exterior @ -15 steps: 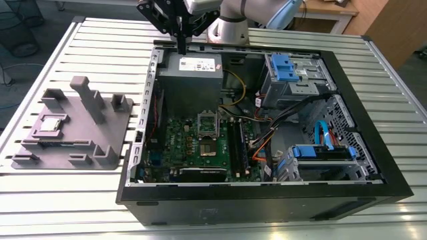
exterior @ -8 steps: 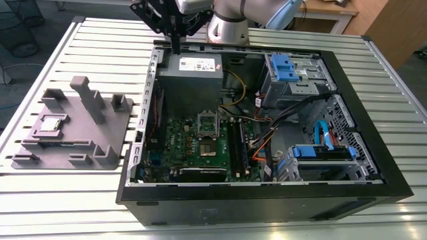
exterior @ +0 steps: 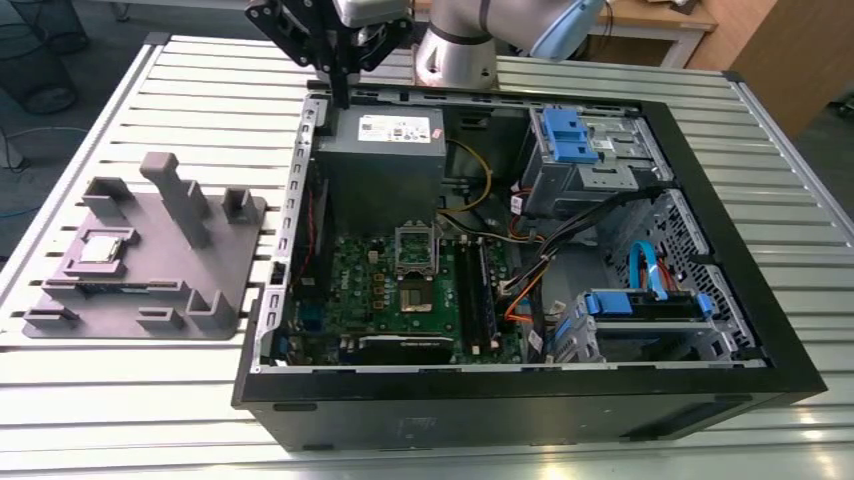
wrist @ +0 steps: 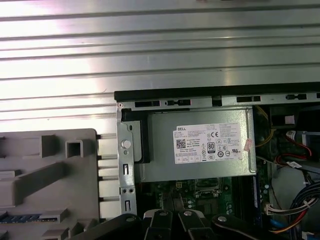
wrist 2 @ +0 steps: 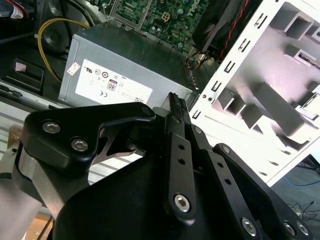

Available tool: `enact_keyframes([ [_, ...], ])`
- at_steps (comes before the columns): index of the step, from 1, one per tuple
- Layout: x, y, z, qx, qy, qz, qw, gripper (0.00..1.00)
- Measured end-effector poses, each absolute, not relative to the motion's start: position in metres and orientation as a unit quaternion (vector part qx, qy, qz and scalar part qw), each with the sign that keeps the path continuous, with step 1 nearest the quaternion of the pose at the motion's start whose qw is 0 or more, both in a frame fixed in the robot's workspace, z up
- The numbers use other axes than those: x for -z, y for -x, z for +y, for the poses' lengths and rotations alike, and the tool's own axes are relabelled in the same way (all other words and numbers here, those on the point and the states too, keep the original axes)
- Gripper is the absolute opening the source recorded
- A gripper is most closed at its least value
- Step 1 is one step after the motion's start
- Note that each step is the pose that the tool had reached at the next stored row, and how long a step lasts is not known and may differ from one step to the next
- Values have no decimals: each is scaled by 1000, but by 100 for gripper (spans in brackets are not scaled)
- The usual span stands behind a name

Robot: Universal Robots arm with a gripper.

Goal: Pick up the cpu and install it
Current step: 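Reach for the cpu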

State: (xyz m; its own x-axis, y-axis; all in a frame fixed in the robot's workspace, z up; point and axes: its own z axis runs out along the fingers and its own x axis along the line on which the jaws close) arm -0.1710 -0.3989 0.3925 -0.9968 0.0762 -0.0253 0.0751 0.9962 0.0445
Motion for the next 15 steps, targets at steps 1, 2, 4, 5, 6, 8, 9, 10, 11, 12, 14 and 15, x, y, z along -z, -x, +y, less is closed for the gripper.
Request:
enact_keyframes([
  [1, -392, 172, -399, -22, -38, 999, 13, 11],
  [2, -392, 173, -399, -22, -38, 999, 13, 11],
  [4, -392, 175, -399, -22, -38, 999, 13, 11],
  [5, -392, 175, -399, -22, -38, 999, 13, 11],
  [6, -392, 176, -399, -22, -38, 999, 13, 11],
  [8, -392, 177, -399, -22, -38, 999, 13, 11],
  [9, -392, 178, -399, -22, -38, 999, 14, 11],
  [10, -392, 178, -399, -22, -38, 999, 13, 11],
  [11, -392, 178, -399, -22, -38, 999, 14, 11],
  [12, -392, 179, -399, -22, -38, 999, 14, 11],
  [14, -392, 179, -399, -22, -38, 999, 13, 11],
  [15, -392, 179, -399, -22, -38, 999, 13, 11],
])
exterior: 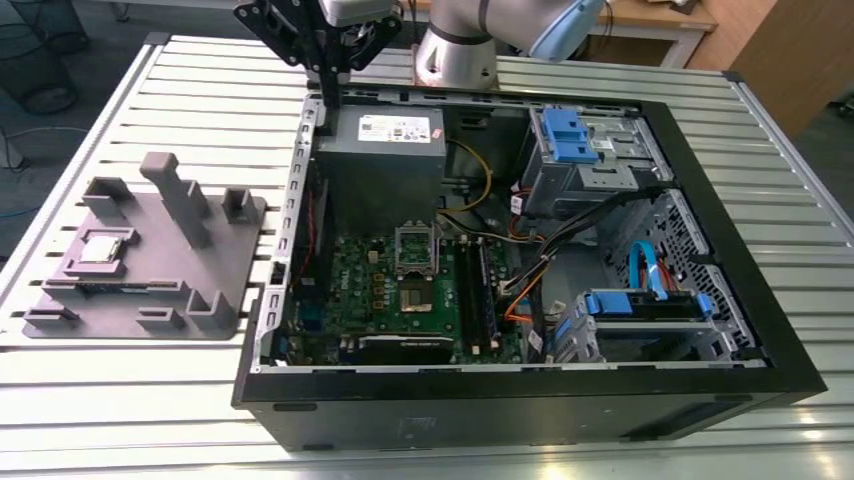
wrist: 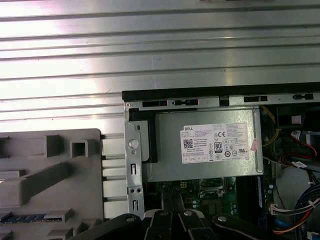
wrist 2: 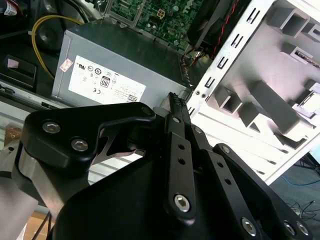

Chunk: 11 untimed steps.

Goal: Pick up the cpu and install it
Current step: 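Reach for the cpu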

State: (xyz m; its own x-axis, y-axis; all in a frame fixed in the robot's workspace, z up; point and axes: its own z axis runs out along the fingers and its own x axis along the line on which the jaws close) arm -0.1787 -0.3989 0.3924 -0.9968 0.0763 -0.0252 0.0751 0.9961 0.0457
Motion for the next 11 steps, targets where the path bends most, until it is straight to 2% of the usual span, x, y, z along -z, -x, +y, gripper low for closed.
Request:
enact_keyframes([
  [11, -392, 181, -399, -22, -38, 999, 13, 11],
])
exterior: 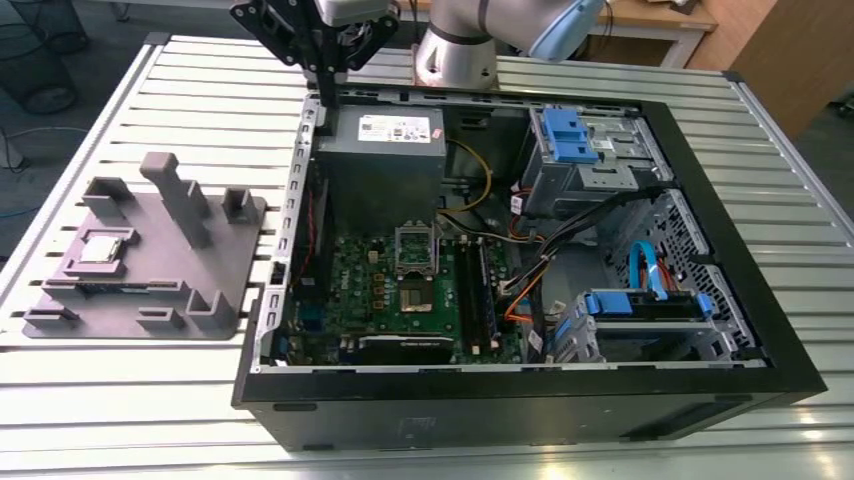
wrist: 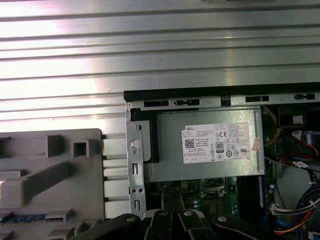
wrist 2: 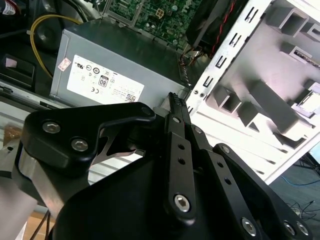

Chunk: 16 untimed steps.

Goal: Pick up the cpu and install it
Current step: 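Reach for the cpu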

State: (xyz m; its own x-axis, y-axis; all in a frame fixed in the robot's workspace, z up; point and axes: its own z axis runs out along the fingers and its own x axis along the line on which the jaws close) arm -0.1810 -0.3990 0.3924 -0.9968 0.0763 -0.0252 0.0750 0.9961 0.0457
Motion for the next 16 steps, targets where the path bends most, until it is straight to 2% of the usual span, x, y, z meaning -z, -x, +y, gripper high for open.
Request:
enact_keyframes([
  [16, -392, 210, -399, -22, -38, 999, 14, 11],
])
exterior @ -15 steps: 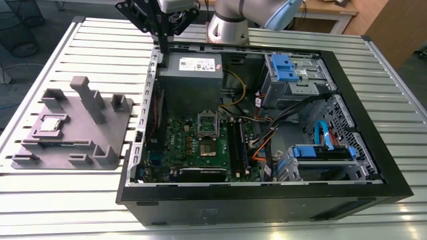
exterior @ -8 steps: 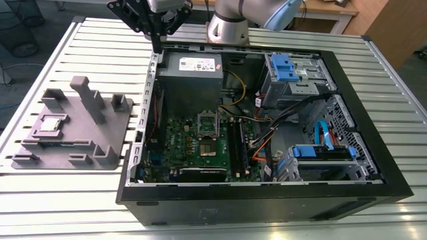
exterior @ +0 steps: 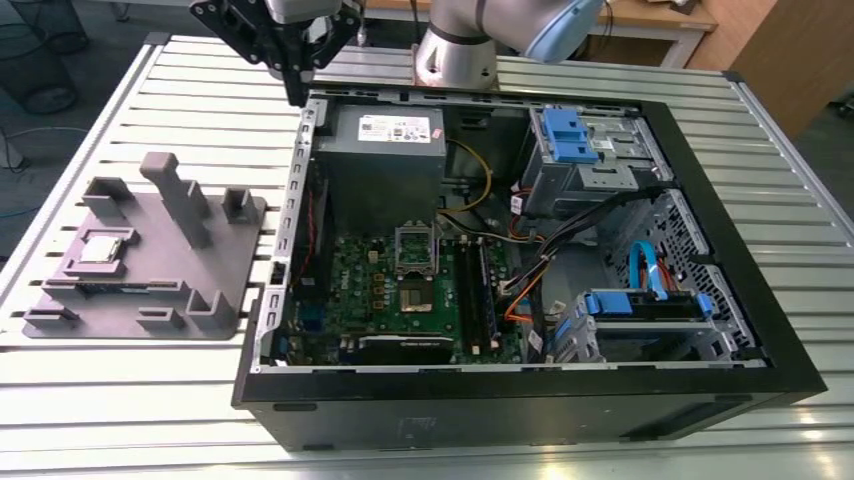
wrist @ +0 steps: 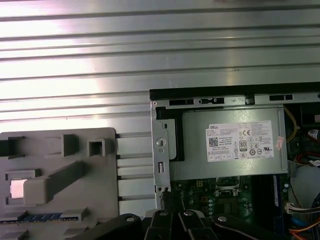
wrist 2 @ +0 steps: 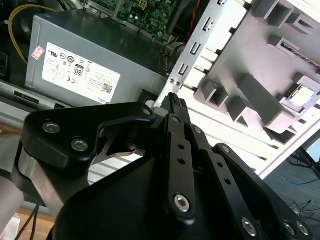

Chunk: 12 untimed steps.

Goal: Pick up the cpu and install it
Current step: 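Reach for the cpu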

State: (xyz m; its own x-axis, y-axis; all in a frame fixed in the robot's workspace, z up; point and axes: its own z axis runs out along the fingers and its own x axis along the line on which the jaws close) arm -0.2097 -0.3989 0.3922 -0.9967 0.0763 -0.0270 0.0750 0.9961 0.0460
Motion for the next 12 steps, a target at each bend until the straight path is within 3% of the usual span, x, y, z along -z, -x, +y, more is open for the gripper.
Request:
enact_keyframes([
  [12, -392, 238, -399, -23, -38, 999, 16, 11],
])
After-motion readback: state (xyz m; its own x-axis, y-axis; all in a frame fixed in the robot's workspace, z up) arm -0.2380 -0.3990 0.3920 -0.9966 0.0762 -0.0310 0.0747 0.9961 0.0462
